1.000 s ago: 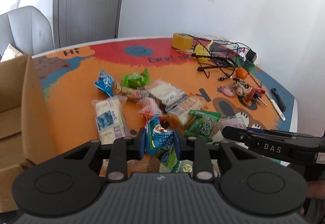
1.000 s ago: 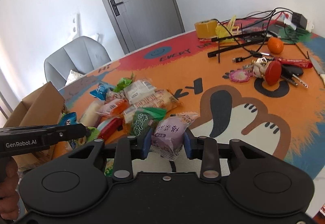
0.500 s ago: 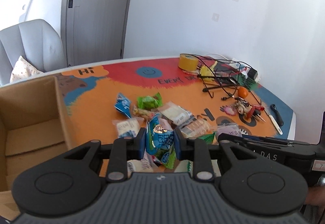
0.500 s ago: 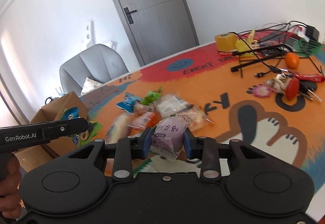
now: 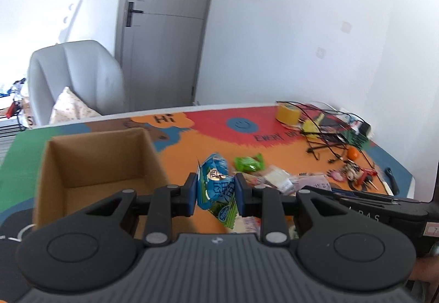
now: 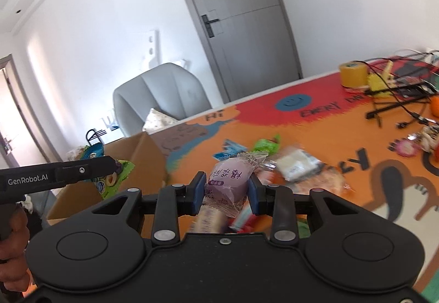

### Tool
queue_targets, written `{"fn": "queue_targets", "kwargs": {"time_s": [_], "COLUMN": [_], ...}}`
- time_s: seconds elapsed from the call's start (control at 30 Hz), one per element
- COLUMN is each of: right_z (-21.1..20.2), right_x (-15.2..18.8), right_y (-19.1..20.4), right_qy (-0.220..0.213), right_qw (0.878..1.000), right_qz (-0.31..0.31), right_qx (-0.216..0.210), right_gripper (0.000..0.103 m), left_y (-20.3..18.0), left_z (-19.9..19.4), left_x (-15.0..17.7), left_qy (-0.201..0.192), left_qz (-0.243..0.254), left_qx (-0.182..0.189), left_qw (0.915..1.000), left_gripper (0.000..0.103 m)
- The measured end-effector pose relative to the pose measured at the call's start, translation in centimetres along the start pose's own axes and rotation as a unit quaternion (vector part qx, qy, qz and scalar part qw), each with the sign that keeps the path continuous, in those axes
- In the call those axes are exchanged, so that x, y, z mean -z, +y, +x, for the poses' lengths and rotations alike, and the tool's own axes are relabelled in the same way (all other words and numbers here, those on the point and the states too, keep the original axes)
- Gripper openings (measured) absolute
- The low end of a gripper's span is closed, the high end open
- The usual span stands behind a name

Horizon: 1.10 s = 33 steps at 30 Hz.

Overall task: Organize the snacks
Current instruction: 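Carry the purple bun in the right gripper while the left carries the blue packet toward the box, then open the left gripper over the box while the right gripper releases the purple bun into it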

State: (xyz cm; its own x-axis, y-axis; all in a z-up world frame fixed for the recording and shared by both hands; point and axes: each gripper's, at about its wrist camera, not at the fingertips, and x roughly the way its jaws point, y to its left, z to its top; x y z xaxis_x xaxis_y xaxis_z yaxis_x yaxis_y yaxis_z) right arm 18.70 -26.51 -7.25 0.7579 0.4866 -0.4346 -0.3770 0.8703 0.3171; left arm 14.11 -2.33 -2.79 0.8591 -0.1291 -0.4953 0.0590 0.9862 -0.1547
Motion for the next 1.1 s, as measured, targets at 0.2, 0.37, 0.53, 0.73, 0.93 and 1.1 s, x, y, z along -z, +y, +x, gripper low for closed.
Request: {"fn": "queue_targets", "kwargs": {"time_s": [0.2, 0.37, 0.53, 0.73, 0.93, 1.1], "right_z": [0.9, 1.7, 2.4, 3.2, 3.8, 4.5], "right_x": [-0.4, -0.7, -1.0, -1.3, -1.4, -1.4], "right_y": [2.5, 4.6, 6.6, 8.9, 11.3, 12.6], "right_qy": [0.001, 0.004, 0.005, 0.008, 0.013, 0.023], "right_qw": [1.0, 0.999, 0.998, 0.996, 0.993, 0.991], "right_qz": [-0.017, -0.029, -0.043, -0.056, -0.07, -0.067], "right_qx": [-0.023, -0.039, -0.051, -0.071, -0.092, -0.116], "right_gripper": [0.034, 0.034, 0.034, 0.034, 0.034, 0.037], "left_y": [3.0, 5.3, 7.3, 9.5, 10.8, 11.5], "left_z": [-1.5, -2.3, -2.5, -2.9, -3.8, -4.7], "left_x": [-0.2, 0.2, 0.4, 0.8, 1.2, 1.4], "left_qy": [-0.011, -0.011, -0.004, 0.004, -0.002, -0.005], "left_qz": [-0.017, -0.037, -0.052, -0.074, -0.085, -0.094], "left_qx": [-0.029, -0.047, -0.06, -0.08, -0.086, -0.092], "left_qw": [0.9994, 0.9982, 0.9969, 0.9941, 0.9927, 0.9914], "left_gripper": [0.027, 0.027, 0.027, 0.03, 0.034, 0.044]}}
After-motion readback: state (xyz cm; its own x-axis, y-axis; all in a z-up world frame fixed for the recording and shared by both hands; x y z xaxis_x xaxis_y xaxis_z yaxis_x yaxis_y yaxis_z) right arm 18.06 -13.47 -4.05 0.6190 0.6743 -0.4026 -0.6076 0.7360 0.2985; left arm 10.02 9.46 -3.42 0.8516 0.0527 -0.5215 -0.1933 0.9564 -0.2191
